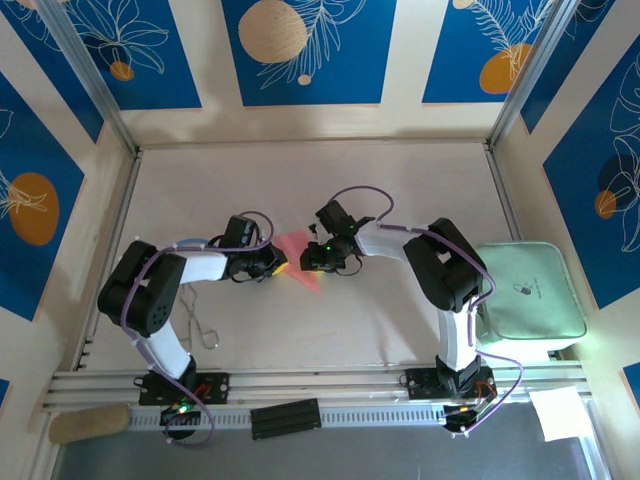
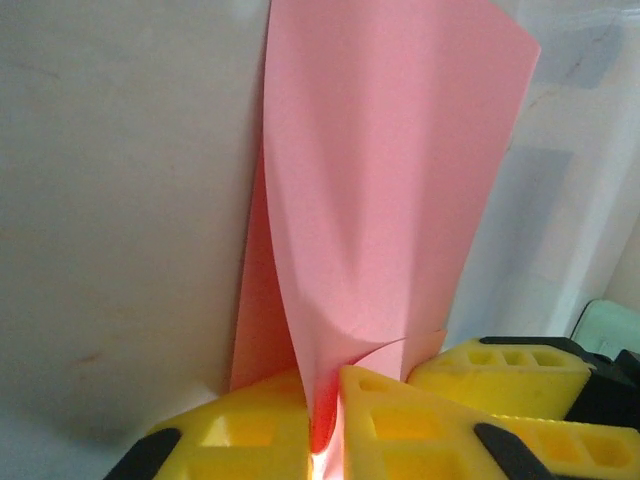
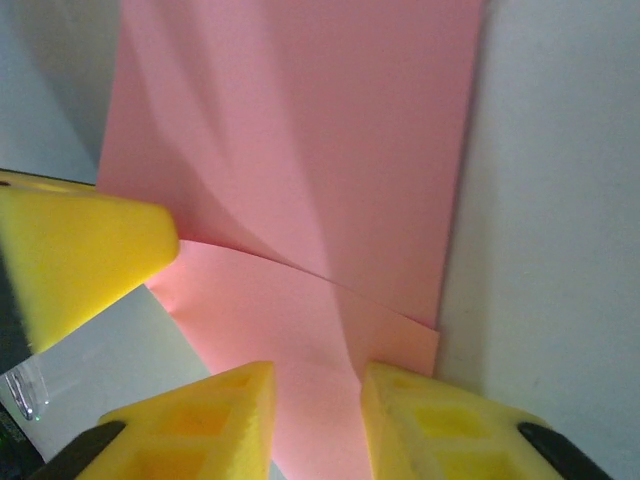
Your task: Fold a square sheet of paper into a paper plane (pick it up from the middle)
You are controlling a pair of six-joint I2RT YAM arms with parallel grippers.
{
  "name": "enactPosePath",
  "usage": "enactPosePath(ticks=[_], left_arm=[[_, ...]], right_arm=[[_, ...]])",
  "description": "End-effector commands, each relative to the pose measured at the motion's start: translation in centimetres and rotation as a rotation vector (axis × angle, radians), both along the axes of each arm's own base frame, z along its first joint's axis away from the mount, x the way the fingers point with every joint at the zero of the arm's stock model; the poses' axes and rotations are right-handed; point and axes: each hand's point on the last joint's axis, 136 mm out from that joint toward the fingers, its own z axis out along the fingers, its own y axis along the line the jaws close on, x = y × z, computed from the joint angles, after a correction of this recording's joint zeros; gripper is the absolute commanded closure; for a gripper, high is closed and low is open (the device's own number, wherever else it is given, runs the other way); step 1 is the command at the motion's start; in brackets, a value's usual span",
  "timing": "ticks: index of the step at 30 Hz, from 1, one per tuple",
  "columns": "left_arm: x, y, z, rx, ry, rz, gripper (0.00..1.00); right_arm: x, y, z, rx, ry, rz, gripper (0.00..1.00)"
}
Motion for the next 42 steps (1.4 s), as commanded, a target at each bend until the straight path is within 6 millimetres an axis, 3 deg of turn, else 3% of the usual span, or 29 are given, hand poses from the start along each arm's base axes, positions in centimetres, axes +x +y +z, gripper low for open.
enactPosePath(ticks=[1,6,13,18,26,42], left_arm=[[0.8,-0.2,0.7,-0.018,-0.026,-0.012,0.9],[0.9,0.0,1.6,-0.014,-0.032,-0.002,0.93],[0.4,0.1,2.4,0.009,0.007,0.018,0.93],[0.4,0.0,3.5,0.021,0.007,0.031,0.93],[0.6,-0.3,4.6,0.024,-0.001,0.032,0.93],[0.4,-0.2,4.4,0.031,0.01,0.036,0.89]], right_arm=[[0.0,-1.0,0.9,-0.019,-0.052,0.013,0.65],[0.5,-1.9,3.2,-0.048,-0.196,0.03,0.59],[-0.4,-2.9,4.7,-0.216,-0.491,0.141,0.56],[-1.6,-1.5,4.3,-0.327,-0.632,0.259,0.57],[-2.2,1.0,2.8,-0.433,-0.713,0.336,0.59],[-1.9,1.0,1.7,-0.48,-0.712,0.325,0.76]])
